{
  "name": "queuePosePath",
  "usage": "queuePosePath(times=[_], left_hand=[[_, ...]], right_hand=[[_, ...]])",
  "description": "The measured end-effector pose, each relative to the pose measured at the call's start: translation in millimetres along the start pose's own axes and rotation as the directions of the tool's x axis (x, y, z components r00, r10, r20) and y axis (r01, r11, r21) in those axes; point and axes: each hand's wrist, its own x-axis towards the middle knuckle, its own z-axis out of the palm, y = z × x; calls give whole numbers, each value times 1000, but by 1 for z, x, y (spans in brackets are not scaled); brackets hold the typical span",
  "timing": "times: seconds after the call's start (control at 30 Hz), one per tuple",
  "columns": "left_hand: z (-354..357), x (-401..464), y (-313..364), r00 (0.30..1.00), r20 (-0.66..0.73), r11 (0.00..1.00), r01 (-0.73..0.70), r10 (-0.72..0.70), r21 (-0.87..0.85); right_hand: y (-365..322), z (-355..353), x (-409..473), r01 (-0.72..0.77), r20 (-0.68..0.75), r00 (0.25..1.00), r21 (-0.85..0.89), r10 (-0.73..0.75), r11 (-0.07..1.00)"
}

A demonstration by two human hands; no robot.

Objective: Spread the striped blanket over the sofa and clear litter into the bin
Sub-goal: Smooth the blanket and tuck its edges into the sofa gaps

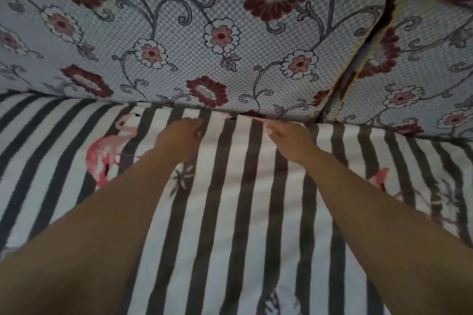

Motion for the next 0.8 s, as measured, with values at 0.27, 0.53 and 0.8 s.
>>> queuePosePath(times=[0.27,0.53,0.8], left_hand=[[30,93,-45,999,-50,987,7,2,162],[50,141,-42,999,-25,948,28,-21,318],[45,126,-32,973,-104,977,-198,206,81]], right_hand=[[6,42,78,-133,-138,983,-77,121,988],[15,56,107,-172,-78,984,-250,158,953],[-3,55,99,-189,-320,935,-85,153,978]])
